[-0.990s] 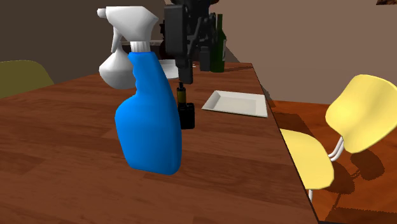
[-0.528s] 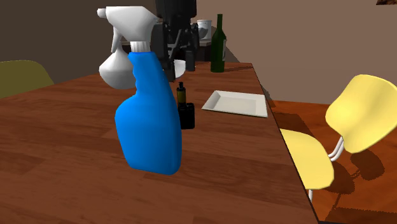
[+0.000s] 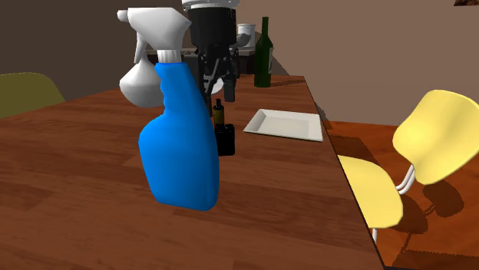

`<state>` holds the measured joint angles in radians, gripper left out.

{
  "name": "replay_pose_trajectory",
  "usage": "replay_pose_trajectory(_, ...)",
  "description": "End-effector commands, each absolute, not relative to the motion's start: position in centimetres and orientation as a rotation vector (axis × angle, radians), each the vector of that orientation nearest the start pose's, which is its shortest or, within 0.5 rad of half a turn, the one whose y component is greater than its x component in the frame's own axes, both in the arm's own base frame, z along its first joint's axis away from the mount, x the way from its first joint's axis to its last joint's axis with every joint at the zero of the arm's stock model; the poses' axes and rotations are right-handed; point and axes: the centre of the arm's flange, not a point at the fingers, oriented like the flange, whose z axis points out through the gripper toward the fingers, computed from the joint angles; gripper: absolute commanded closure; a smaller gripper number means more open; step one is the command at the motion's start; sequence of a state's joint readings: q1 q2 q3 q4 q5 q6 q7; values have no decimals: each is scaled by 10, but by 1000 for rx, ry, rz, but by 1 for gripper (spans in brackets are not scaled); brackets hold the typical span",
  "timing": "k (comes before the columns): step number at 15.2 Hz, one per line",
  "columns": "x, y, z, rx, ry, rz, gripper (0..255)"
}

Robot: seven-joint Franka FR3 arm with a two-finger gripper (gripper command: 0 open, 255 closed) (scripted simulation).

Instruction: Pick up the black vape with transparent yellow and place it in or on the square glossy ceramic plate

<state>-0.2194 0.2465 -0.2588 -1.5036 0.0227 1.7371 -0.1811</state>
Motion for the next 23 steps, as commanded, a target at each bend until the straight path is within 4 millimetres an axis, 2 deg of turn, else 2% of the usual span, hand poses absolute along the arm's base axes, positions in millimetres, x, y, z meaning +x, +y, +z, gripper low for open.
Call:
replay_pose_trajectory(1, 572, -275, 527, -3144, 465, 27, 0)
replay_pose_trajectory(6, 572, -275, 527, -3144, 465, 27, 0)
replay_pose_trajectory(7, 572, -275, 527, -3144, 465, 27, 255)
replay_pose_trajectory(16, 572, -275, 527, -3144, 465, 27, 255)
replay_pose_trajectory(23, 572, -275, 564, -3144, 465, 27, 255)
